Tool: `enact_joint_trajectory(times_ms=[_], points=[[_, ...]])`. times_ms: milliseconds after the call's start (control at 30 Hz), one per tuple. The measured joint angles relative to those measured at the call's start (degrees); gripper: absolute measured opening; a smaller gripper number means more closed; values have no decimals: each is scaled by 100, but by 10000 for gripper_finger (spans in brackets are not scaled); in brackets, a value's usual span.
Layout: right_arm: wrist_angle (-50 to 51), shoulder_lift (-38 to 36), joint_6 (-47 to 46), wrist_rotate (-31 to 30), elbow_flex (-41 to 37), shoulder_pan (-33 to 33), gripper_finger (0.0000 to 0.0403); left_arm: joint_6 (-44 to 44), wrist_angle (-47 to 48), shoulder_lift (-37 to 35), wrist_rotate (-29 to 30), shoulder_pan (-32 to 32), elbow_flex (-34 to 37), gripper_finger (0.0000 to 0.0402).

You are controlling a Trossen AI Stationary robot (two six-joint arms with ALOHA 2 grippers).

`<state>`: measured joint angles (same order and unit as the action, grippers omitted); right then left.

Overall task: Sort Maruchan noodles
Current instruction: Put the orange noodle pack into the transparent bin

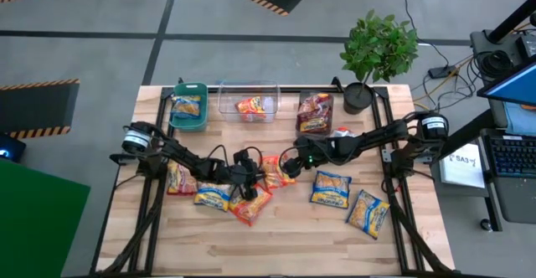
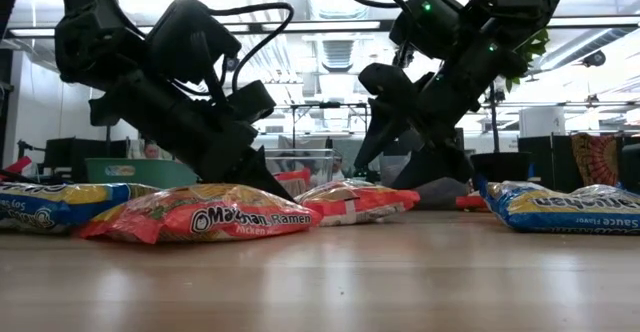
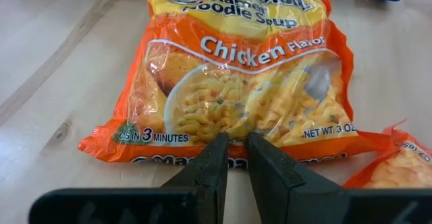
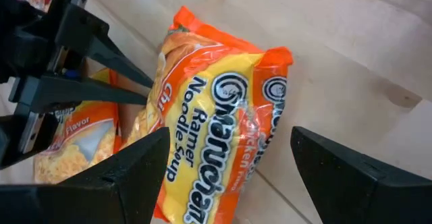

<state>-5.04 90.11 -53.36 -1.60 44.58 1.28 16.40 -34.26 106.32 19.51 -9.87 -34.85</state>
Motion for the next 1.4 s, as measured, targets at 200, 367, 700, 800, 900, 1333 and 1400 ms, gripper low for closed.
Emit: enact_joint_trajectory(times_ms=[200,367,700,800,900,1333,1400], points=[[-67,0,0,-146,-89,-7,297,0,40,0,-4,0,11,40],[-800,94,-48,-143,-364,-15,297,1,49,2,-12,0,15,40],[-2051,608,-169,-35,-701,-25,297,0,18,9,-39,0,24,40],[-2519,912,-114,125,-636,-39,297,0,-21,13,-45,0,27,40],[-2798,1102,-23,370,-500,-44,297,8,-44,15,-45,0,34,40],[-2843,1058,134,699,-346,-52,242,17,-76,15,-44,0,37,40],[-2838,1098,174,675,-339,-55,223,17,-80,15,-42,1,37,40]])
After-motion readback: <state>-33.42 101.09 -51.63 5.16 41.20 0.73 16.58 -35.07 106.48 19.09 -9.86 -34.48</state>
